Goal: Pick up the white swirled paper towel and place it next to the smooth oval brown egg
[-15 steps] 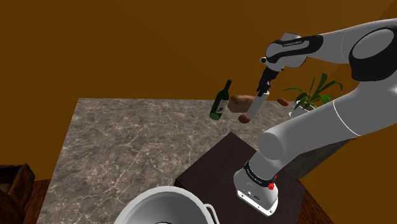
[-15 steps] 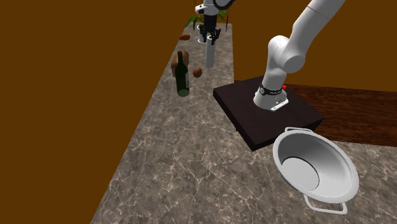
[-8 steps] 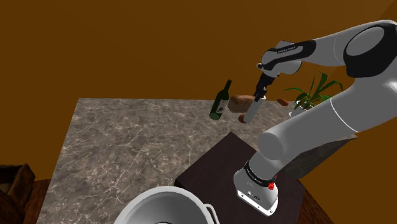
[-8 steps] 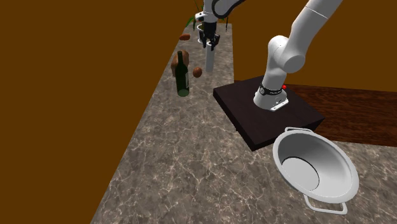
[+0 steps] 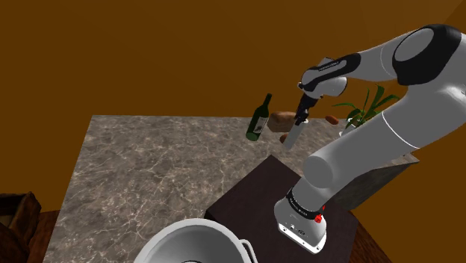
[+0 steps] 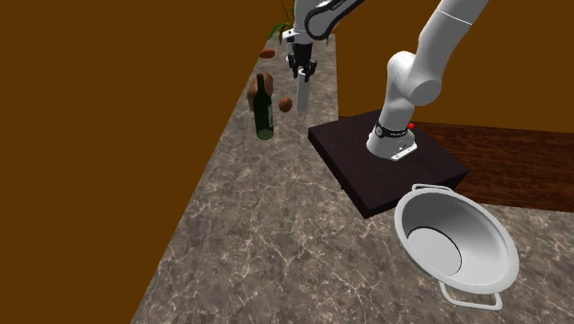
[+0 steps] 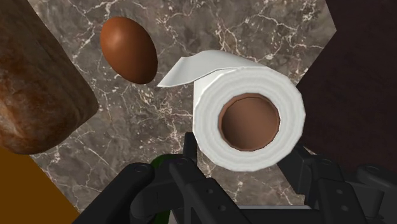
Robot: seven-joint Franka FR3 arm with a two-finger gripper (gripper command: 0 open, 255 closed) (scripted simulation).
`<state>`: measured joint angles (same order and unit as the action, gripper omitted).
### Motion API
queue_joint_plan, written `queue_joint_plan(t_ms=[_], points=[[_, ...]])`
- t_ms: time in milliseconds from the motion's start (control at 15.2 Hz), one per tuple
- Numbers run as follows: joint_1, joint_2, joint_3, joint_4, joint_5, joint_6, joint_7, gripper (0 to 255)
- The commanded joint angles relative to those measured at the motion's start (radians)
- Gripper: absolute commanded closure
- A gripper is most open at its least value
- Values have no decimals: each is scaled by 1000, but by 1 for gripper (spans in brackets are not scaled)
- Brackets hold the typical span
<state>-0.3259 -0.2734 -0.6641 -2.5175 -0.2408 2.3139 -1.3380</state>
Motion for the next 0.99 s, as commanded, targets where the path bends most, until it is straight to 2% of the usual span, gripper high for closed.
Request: queue_joint_plan(t_ms=[0,660,924], points=[[5,23,-9,-10,9,33,-8,255],[38,156,-53,-57,95,196,-74,255],[38,156,-52,-57,95,196,-74,255]])
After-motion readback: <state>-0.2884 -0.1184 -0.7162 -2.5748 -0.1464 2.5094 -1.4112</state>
